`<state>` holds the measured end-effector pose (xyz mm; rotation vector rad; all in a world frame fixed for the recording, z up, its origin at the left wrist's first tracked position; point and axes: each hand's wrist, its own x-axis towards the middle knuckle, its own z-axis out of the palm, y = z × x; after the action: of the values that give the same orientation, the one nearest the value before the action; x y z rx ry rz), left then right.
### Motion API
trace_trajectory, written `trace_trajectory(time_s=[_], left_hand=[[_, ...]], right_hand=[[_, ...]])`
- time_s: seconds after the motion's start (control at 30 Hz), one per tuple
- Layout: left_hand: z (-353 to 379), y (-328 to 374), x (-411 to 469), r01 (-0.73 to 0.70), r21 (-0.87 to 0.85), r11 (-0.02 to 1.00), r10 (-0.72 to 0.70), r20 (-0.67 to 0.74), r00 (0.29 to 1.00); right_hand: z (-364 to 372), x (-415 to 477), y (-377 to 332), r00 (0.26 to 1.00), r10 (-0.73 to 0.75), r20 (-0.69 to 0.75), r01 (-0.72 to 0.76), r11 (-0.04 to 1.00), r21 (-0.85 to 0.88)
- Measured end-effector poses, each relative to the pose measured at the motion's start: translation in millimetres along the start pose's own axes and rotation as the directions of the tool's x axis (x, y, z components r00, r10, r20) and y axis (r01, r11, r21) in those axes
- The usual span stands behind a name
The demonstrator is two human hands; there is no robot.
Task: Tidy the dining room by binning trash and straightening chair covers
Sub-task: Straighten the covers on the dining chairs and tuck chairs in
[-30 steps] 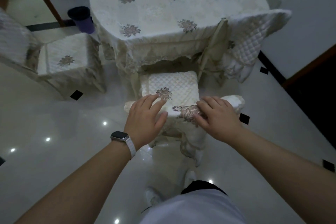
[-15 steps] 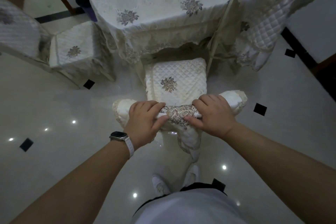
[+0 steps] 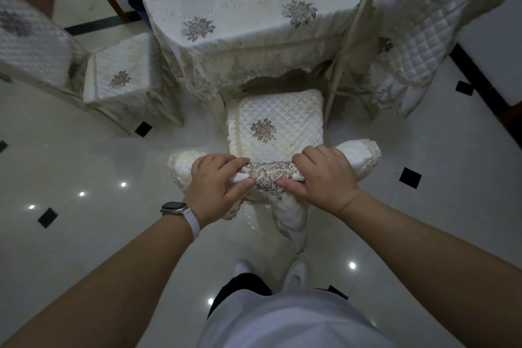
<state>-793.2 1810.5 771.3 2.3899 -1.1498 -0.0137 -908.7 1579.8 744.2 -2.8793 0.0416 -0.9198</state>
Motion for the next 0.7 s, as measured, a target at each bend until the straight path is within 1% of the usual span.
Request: trace_trajectory(time_s=[0.3, 0.53, 0.7], left_hand=[[10, -4, 32, -0.009, -0.017, 1.000, 0.008, -0.015, 1.000], [15, -9, 68, -0.002, -0.032, 0.999, 0.002, -0.017, 1.000], [16, -14, 99, 0.017, -0.040, 0.999, -0.015, 0.035, 0.999]], right_hand=[[11, 17, 28, 0.999, -0.030, 0.019, 0.030, 0.999, -0.027], [21, 41, 55, 0.999, -0.015, 0.046, 0.016, 1.000, -0.019], [33, 63, 75, 0.999, -0.015, 0.030, 0.016, 0.999, -0.042]])
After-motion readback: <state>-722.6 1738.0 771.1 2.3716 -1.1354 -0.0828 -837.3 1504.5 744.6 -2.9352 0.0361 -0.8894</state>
